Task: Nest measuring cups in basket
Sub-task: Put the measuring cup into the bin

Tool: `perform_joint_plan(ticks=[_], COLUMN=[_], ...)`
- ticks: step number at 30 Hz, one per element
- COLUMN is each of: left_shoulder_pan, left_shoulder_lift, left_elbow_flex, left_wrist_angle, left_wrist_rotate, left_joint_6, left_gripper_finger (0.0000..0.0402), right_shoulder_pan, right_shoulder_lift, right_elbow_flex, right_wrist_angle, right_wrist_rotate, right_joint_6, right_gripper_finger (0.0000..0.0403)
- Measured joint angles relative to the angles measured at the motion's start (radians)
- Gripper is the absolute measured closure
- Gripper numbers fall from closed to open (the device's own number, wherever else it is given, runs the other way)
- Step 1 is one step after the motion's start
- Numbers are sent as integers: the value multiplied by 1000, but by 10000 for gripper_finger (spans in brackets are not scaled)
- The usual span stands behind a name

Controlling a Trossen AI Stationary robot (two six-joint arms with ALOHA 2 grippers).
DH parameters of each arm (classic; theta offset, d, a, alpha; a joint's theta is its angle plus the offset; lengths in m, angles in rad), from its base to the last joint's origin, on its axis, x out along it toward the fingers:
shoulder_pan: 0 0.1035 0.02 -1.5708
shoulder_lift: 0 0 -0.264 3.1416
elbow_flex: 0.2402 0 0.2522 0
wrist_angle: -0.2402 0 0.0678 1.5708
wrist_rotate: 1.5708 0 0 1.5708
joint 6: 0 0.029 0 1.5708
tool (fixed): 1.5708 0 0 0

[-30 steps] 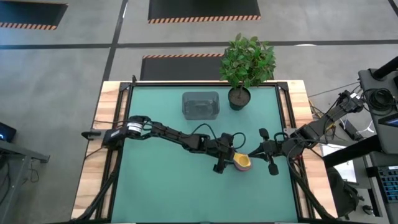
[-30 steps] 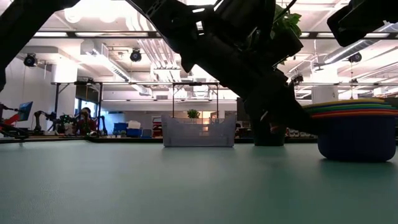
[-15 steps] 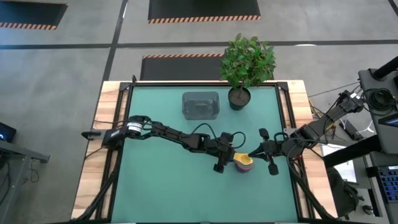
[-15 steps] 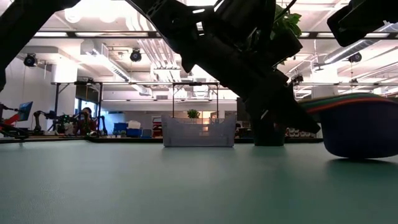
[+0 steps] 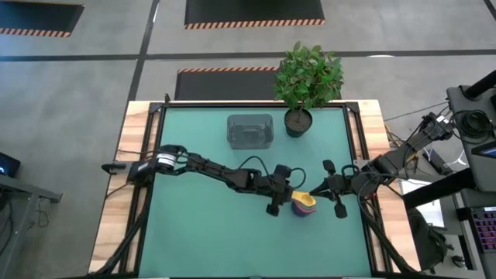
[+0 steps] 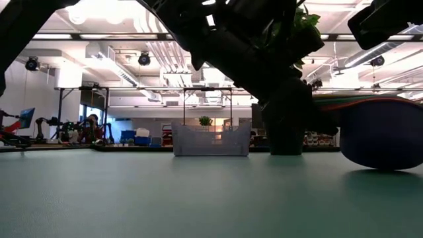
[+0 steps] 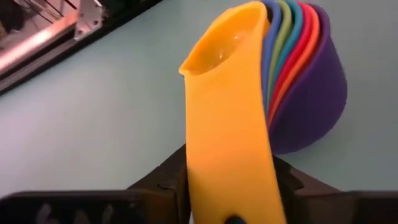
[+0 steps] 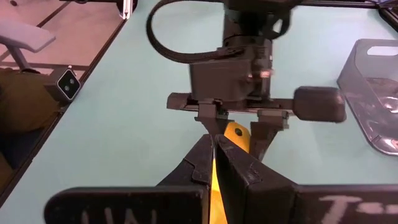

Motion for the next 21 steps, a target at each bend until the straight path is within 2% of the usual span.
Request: perform_joint_plan(ticks=[5,13,18,21], left_shoulder_pan=[-17,-24,-24,-34], left_shoulder_lift=[0,0,0,-1], left_elbow_flex=[0,0,0,0], left_wrist_angle=[0,2,2,2], left_wrist_rotate=[-69,-75,-78,-131], left_joint_6=[30,59,63,80], left_gripper_finger=[324,378,379,375], right_shoulder_pan=[0,0,0,0], right_shoulder_lift=[0,0,0,0], right_elbow_flex=[0,0,0,0], right_wrist_angle=[0,0,0,-1], right_wrist_rotate=[0,0,0,0], right_joint_6=[-1,0,0,0], right_gripper_finger=[394,394,394,394])
